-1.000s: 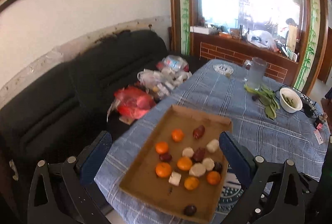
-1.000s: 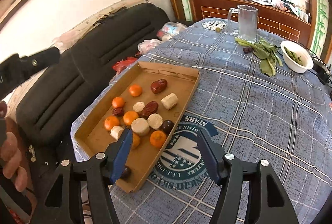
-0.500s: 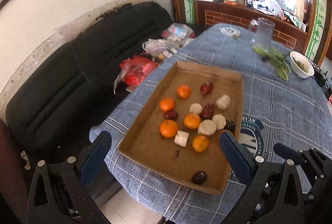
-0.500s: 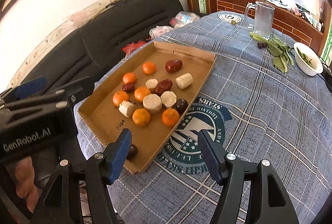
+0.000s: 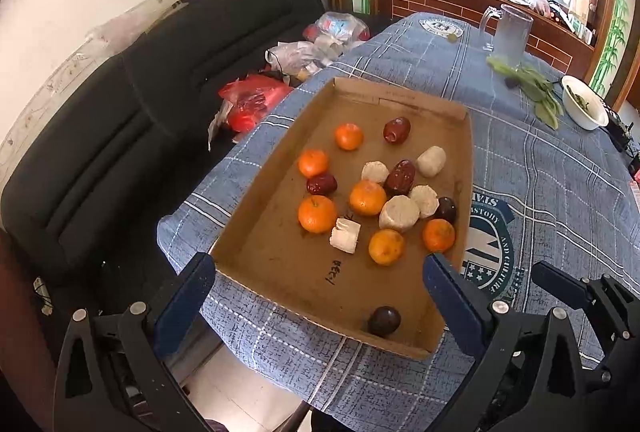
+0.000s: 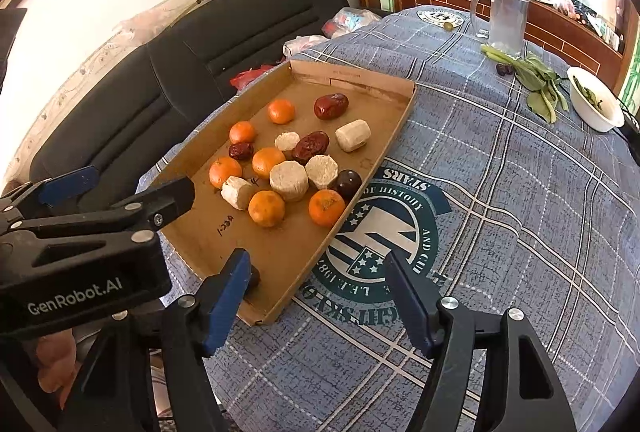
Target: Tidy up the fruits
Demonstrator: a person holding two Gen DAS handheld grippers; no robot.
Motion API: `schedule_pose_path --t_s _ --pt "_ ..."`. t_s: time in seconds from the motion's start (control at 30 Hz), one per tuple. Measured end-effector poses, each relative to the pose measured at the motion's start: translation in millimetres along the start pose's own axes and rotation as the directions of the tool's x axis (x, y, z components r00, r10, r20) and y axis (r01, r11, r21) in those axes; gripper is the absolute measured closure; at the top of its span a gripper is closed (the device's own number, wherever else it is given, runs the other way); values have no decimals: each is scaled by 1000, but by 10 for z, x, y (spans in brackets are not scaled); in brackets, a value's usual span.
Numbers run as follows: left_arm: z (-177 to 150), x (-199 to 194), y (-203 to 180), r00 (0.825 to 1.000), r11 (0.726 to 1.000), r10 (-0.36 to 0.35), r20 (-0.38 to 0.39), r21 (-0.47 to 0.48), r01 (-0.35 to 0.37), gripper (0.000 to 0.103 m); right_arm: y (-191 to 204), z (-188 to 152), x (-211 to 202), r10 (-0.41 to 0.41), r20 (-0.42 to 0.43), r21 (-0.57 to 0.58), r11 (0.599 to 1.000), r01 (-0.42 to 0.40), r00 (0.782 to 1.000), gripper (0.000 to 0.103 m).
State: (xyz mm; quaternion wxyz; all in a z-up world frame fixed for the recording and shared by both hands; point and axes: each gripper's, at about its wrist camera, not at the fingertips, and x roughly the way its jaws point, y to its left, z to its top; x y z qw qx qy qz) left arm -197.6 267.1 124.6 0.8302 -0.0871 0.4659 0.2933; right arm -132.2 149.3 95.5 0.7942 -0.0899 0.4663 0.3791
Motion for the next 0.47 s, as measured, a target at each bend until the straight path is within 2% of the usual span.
schedule_pose_path --t_s 0.47 --pt "42 299 85 997 1000 -11 -74 -8 10 0 109 10 194 8 -35 -7 1000 -8 999 28"
